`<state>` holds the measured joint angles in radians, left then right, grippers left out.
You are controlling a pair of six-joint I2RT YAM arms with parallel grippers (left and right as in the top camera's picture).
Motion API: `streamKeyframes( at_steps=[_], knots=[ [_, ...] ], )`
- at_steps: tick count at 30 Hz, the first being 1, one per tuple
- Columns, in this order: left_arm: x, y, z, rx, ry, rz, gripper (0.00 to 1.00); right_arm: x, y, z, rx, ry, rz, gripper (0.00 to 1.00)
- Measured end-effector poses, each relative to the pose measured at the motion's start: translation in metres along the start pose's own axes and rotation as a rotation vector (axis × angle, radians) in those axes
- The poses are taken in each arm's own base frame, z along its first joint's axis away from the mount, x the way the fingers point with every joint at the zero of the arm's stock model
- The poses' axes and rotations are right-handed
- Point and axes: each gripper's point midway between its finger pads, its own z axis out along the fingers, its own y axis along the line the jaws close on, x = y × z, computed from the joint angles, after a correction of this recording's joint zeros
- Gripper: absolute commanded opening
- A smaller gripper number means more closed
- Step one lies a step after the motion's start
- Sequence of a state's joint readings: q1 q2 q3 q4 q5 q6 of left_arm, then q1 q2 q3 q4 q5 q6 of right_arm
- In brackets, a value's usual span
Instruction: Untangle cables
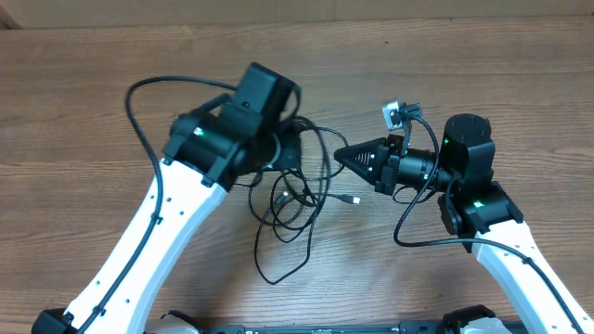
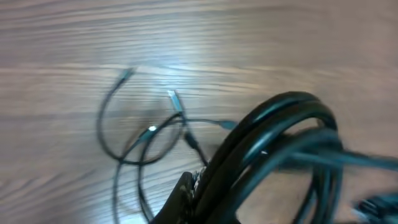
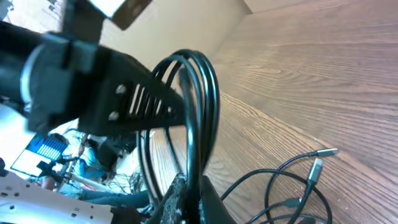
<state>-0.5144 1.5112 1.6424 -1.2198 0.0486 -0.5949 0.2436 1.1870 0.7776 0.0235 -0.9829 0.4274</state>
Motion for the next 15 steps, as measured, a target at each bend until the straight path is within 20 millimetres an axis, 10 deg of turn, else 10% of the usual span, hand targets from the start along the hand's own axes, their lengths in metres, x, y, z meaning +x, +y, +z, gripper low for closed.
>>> streamKeyframes(
  at_steps=[6, 11, 15],
  knots=[
    [-0.012, 0.039, -0.003, -0.085, -0.009, -0.149, 0.04, 0.001, -0.001, 0.0, 0.005, 0.004, 0.027, 0.05],
    [-0.012, 0.043, -0.003, -0.095, -0.007, -0.133, 0.04, 0.007, -0.014, -0.002, 0.067, 0.009, 0.087, 0.72],
    [-0.013, 0.043, -0.003, -0.094, -0.008, -0.106, 0.04, 0.008, -0.018, -0.002, 0.082, 0.009, 0.098, 0.78]
  ],
)
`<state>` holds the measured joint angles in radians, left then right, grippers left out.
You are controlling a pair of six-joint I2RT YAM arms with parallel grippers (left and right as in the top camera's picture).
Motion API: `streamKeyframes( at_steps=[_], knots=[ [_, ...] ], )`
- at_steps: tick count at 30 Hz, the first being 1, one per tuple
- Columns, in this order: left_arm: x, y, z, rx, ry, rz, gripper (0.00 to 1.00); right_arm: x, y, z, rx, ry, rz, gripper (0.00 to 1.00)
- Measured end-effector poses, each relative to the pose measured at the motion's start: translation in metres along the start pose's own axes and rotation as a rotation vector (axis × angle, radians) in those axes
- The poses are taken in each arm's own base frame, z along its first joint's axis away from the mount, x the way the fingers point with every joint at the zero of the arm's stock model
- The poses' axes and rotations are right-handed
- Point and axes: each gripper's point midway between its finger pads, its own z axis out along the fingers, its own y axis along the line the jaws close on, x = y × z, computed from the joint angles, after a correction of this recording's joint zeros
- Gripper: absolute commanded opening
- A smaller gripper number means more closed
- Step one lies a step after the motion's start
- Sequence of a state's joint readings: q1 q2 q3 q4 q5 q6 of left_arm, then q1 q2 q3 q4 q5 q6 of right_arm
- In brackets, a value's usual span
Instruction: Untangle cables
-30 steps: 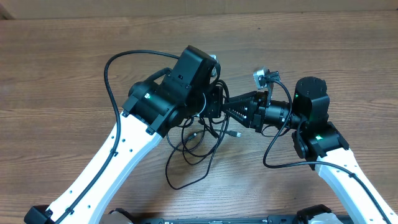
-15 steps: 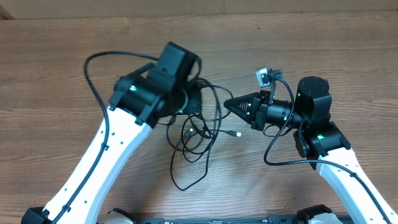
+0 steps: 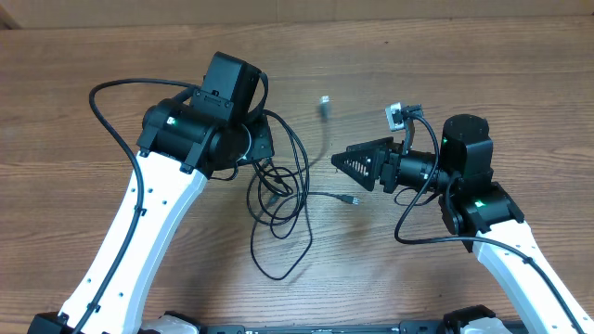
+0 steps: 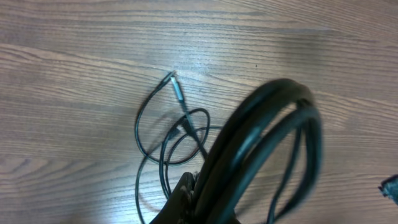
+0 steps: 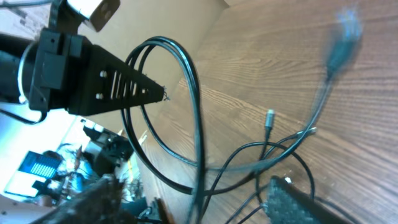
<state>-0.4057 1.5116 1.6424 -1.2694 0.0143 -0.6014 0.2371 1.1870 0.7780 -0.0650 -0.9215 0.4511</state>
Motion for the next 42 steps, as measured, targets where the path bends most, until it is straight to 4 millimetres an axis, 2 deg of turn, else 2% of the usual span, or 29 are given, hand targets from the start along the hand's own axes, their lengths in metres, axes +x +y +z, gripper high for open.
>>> streamKeyframes(
  at_steps=[4, 9, 12, 15, 16, 19, 20, 23, 25, 27, 29, 30, 31, 32, 33, 35, 39, 42],
  knots=[
    [-0.002, -0.007, 0.0, 0.038, -0.006, 0.049, 0.04, 0.0, -0.001, 0.0, 0.007, -0.002, 0.003, 0.79],
    [-0.004, -0.026, -0.002, 0.136, -0.007, 0.151, 0.04, 0.001, -0.002, 0.0, 0.012, 0.0, 0.01, 0.83],
    [-0.012, -0.037, -0.004, 0.185, -0.046, 0.209, 0.04, 0.007, -0.006, 0.0, 0.024, 0.02, 0.035, 0.83],
    [-0.032, -0.049, -0.013, 0.239, -0.141, 0.246, 0.04, 0.013, -0.009, 0.0, 0.037, 0.04, 0.045, 0.83],
    [-0.048, -0.055, -0.024, 0.274, -0.219, 0.249, 0.04, 0.016, -0.011, -0.001, 0.044, 0.05, 0.053, 0.83],
    [-0.075, -0.052, -0.055, 0.315, -0.364, 0.231, 0.04, 0.022, -0.017, -0.001, 0.074, 0.066, 0.078, 0.88],
    [-0.091, -0.049, -0.078, 0.335, -0.453, 0.217, 0.04, 0.025, -0.022, -0.002, 0.096, 0.071, 0.092, 0.88],
    [-0.126, -0.036, -0.129, 0.341, -0.644, 0.178, 0.04, 0.028, -0.029, -0.003, 0.136, 0.075, 0.107, 0.89],
    [-0.14, -0.026, -0.156, 0.319, -0.742, 0.165, 0.04, 0.028, -0.031, -0.003, 0.146, 0.072, 0.105, 0.89],
    [-0.141, -0.014, -0.164, 0.276, -0.767, 0.158, 0.04, 0.027, -0.032, -0.003, 0.151, 0.07, 0.105, 0.9],
    [-0.131, -0.004, -0.156, 0.225, -0.715, 0.159, 0.04, 0.027, -0.033, -0.003, 0.154, 0.068, 0.105, 0.9],
    [-0.125, 0.001, -0.149, 0.2, -0.68, 0.156, 0.08, 0.027, -0.033, -0.003, 0.157, 0.068, 0.106, 0.9],
    [-0.12, 0.006, -0.139, 0.172, -0.639, 0.153, 0.22, 0.027, -0.034, -0.003, 0.16, 0.067, 0.106, 0.9],
    [-0.113, 0.014, -0.126, 0.13, -0.582, 0.149, 0.3, 0.027, -0.034, -0.003, 0.162, 0.067, 0.107, 0.9],
    [-0.108, 0.02, -0.115, 0.096, -0.537, 0.151, 0.47, 0.027, -0.034, -0.003, 0.163, 0.066, 0.106, 0.9],
    [-0.1, 0.031, -0.093, 0.036, -0.448, 0.146, 0.57, 0.027, -0.034, -0.003, 0.165, 0.066, 0.107, 0.91],
    [-0.082, 0.049, -0.036, -0.069, -0.226, 0.135, 0.69, 0.027, -0.035, -0.004, 0.167, 0.065, 0.107, 0.95],
    [-0.069, 0.058, -0.009, -0.113, -0.105, 0.126, 0.71, 0.027, -0.035, -0.004, 0.167, 0.065, 0.106, 0.96]
  ],
)
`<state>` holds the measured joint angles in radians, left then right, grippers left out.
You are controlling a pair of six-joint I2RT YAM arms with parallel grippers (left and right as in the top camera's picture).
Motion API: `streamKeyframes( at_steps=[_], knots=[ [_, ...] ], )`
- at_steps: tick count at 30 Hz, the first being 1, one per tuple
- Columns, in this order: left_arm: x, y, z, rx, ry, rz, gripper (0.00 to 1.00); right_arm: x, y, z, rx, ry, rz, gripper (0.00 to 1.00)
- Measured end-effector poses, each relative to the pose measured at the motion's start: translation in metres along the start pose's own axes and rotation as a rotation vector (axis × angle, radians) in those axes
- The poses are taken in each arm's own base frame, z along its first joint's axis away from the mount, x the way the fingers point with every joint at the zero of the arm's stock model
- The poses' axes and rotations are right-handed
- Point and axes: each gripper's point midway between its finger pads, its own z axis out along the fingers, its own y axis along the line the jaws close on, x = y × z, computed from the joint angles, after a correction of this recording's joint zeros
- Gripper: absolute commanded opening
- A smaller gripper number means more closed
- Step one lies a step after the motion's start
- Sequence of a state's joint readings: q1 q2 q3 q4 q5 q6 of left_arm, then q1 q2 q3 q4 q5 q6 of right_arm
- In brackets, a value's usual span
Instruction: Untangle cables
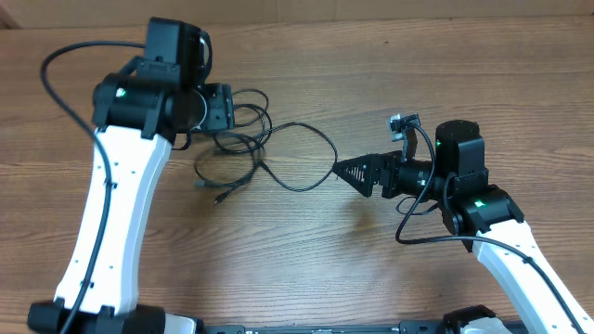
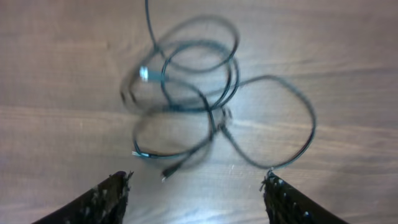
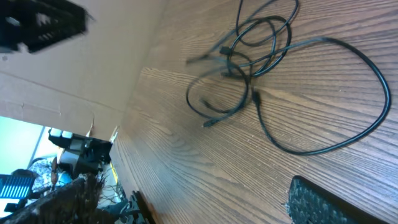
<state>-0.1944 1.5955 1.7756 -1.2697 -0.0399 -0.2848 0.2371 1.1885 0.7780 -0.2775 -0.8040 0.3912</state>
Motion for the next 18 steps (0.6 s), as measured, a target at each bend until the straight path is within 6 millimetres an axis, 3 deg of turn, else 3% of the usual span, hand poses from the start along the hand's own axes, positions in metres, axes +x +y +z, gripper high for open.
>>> streamKeyframes(
  at_steps=[5, 8, 11, 18],
  knots=[
    [0.016, 0.003, 0.021, -0.031, 0.11, -0.007, 0.74, 0.0, 0.0, 0.0, 0.001, 0.001, 0.001, 1.0],
    [0.018, 0.003, 0.024, -0.033, 0.127, -0.018, 0.83, 0.003, -0.005, 0.0, 0.027, 0.006, 0.018, 1.0],
    [0.019, 0.003, 0.024, -0.03, 0.132, -0.024, 1.0, 0.005, -0.011, 0.0, 0.053, 0.009, 0.034, 1.0],
    [0.024, 0.002, 0.023, -0.025, 0.153, -0.026, 1.0, 0.004, -0.013, 0.0, 0.066, 0.005, 0.034, 1.0]
  ],
)
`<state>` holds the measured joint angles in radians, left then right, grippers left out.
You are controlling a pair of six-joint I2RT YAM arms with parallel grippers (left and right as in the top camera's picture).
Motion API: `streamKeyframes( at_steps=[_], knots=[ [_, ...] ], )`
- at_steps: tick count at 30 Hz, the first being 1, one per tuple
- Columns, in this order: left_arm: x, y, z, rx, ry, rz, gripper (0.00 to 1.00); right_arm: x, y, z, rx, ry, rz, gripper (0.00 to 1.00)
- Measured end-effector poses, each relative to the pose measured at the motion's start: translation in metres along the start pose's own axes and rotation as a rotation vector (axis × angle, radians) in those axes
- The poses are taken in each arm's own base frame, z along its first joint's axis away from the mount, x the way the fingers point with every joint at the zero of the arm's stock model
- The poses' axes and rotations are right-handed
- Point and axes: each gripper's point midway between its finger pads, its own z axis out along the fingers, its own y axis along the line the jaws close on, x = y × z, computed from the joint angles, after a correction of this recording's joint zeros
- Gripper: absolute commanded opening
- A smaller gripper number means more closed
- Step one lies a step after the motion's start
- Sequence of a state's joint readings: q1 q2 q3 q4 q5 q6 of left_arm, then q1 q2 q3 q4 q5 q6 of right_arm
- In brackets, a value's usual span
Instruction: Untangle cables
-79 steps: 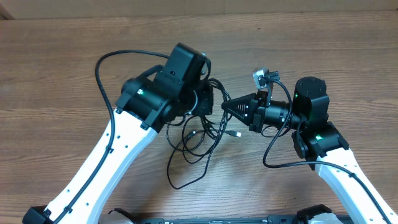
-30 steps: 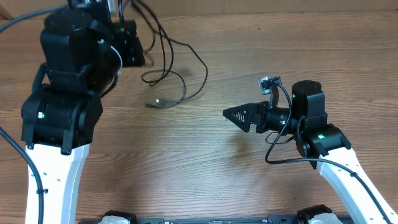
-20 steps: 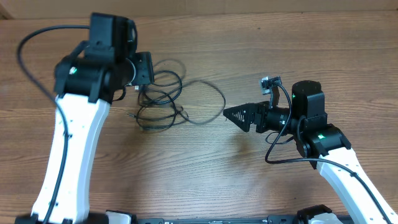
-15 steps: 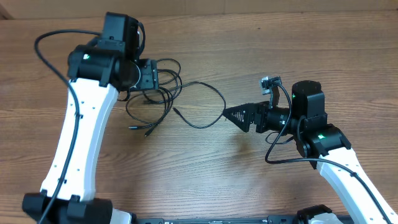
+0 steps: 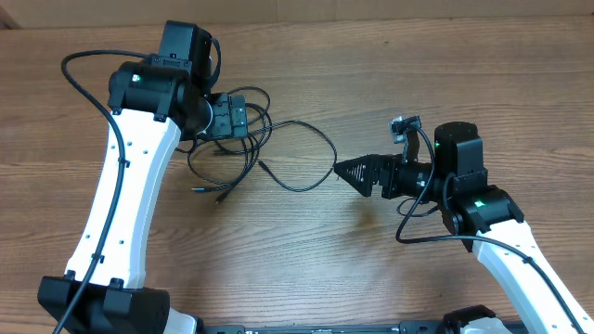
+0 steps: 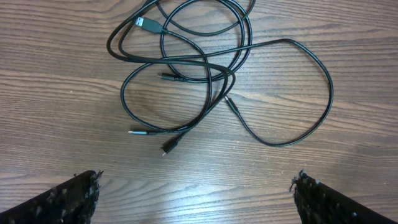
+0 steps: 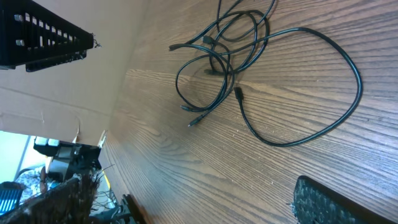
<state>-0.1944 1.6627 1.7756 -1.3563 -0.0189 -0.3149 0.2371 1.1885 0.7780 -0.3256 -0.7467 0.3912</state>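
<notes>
Several thin black cables lie in a loose tangle point(image 6: 211, 70) on the wooden table, with a silver USB plug point(image 6: 144, 23) at its upper left. One cable runs out as a wide loop point(image 6: 328, 87) to the right. Overhead, the tangle point(image 5: 249, 141) sits just under my left gripper point(image 5: 237, 118), which is open and holds nothing. The loop point(image 5: 334, 153) reaches toward my right gripper point(image 5: 345, 170), also open and empty, just short of it. In the right wrist view the tangle point(image 7: 224, 57) and the loop point(image 7: 359, 81) lie ahead of the wide-apart fingers point(image 7: 323, 199).
The wooden table point(image 5: 390, 74) stretches to the right and toward the front. The arms' own black cables arc beside the left arm point(image 5: 70, 74) and the right arm point(image 5: 408, 227). A cardboard wall point(image 5: 371, 7) lines the far edge.
My left gripper has shifted a little right, over the tangle, and its fingers stand wider apart. The cables, blurred before, now lie still. The right arm has not moved.
Both grippers were shut on the cable bundle at mid-table. Then the right gripper was open and the left held the bundle further left. Later the left was open too, with the cables lying at the far left, where they now rest.
</notes>
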Motion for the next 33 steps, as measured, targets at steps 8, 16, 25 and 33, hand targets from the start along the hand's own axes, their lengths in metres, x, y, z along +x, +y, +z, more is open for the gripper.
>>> streamKeyframes(
  at_steps=[8, 16, 25, 33],
  knots=[
    [0.001, -0.003, 0.0, 0.016, 0.007, 0.0, 1.0, 0.0, -0.001, 0.0, 0.003, -0.002, 0.0, 1.0],
    [0.002, -0.005, 0.0, 0.032, 0.012, 0.0, 1.0, 0.0, -0.001, 0.0, 0.003, -0.002, 0.0, 1.0],
    [0.004, -0.006, 0.0, 0.033, 0.019, 0.0, 1.0, 0.0, -0.001, 0.0, 0.004, 0.001, 0.003, 1.0],
    [0.011, -0.003, 0.0, 0.024, 0.047, 0.0, 1.0, 0.001, -0.001, 0.0, 0.006, 0.003, 0.006, 1.0]
  ],
)
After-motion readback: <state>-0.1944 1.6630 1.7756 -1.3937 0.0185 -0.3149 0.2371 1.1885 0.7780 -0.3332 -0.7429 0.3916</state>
